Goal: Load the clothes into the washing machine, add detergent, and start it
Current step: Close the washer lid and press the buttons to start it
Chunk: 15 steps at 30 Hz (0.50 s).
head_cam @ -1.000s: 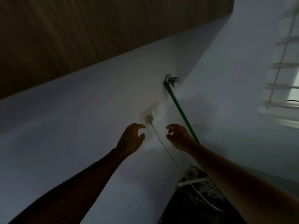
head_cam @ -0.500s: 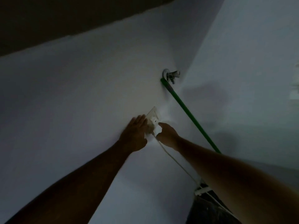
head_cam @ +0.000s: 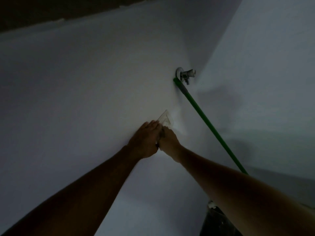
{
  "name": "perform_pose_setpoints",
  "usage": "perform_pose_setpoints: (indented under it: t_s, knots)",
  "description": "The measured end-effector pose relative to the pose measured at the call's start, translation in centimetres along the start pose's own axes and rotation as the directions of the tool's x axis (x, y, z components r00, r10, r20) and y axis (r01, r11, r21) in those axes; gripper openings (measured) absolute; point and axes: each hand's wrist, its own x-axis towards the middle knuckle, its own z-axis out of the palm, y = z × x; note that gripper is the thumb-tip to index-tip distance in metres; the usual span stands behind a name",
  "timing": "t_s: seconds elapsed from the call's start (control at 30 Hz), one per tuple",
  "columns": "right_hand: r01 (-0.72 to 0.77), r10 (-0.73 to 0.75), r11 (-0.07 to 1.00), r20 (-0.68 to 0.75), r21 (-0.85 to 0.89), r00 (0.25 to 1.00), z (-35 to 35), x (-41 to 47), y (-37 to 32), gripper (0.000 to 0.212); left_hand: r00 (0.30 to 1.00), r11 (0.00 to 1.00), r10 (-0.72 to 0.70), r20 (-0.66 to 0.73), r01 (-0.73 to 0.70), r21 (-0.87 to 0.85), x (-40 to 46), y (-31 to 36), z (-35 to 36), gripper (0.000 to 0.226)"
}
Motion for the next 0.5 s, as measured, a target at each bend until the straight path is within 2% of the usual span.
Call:
perform_pose_setpoints:
  t_s: [0.3, 0.5]
  knots:
    - [-0.003, 0.002, 1.0, 0.014, 0.024, 1.0, -2.9, -3.6, -1.9, 0.038, 0.999, 0.999, -0.035, 0.019, 0.036, -0.034, -0.4, 0.4, -0.5, 0.08]
    - [-0.005, 0.003, 0.998, -0.033, -0.06, 0.999, -4.3, -4.2, -1.8, 0.055, 0.983, 0.963, -0.176, 0.059, 0.185, -0.198, -0.4, 2.3, -2.4, 0.087]
